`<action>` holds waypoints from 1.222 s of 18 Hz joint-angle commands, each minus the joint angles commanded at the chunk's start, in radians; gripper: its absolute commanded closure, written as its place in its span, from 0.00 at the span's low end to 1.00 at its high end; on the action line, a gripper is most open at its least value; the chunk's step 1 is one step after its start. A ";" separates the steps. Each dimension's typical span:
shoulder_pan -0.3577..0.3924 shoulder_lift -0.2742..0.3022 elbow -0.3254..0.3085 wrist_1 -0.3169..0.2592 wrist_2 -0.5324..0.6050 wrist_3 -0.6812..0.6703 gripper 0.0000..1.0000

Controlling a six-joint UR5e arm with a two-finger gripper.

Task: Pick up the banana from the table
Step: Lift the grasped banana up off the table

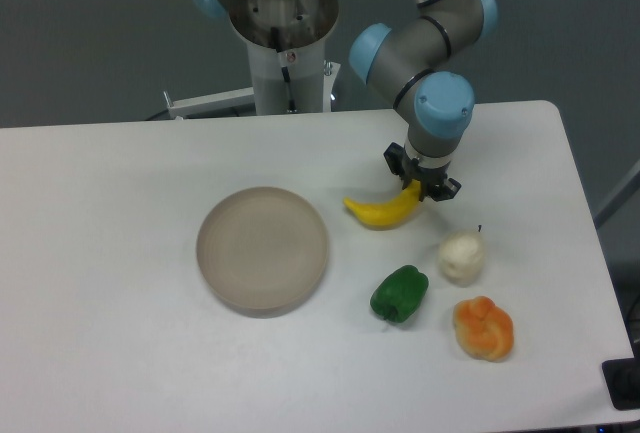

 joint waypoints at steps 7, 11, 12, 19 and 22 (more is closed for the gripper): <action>-0.009 0.011 0.153 -0.017 -0.006 -0.002 0.66; -0.037 0.006 0.248 -0.020 -0.015 -0.008 0.66; -0.040 0.005 0.262 -0.020 -0.015 -0.006 0.66; -0.083 -0.018 0.331 -0.020 -0.015 -0.014 0.66; -0.084 -0.024 0.335 -0.018 -0.017 -0.014 0.66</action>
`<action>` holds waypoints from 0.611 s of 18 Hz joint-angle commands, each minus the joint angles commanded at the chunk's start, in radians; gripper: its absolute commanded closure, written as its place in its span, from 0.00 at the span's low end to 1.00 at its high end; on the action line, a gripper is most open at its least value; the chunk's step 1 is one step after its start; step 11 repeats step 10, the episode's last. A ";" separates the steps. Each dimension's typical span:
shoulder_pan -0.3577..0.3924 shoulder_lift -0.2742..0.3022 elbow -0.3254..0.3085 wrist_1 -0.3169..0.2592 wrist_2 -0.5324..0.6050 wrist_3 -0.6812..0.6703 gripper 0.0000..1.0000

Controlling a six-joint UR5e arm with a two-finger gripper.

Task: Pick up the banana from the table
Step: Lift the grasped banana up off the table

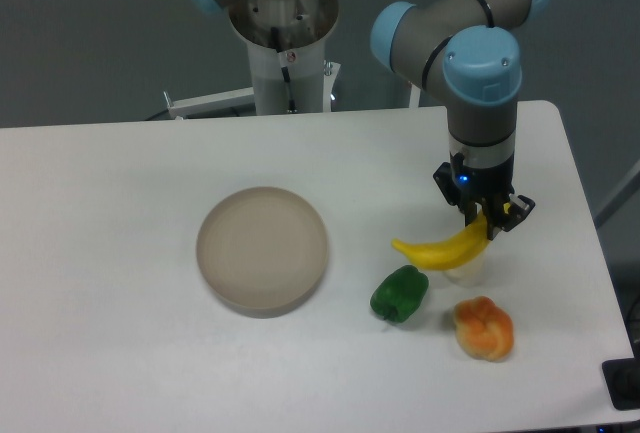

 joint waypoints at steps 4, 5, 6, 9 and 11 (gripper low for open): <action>0.002 -0.002 -0.002 0.000 0.002 0.000 0.66; 0.002 -0.002 0.000 0.000 0.003 0.000 0.66; 0.003 0.000 0.000 0.000 0.002 0.002 0.66; 0.008 0.003 0.000 0.000 0.002 0.008 0.66; 0.008 0.003 -0.002 0.000 0.000 0.008 0.66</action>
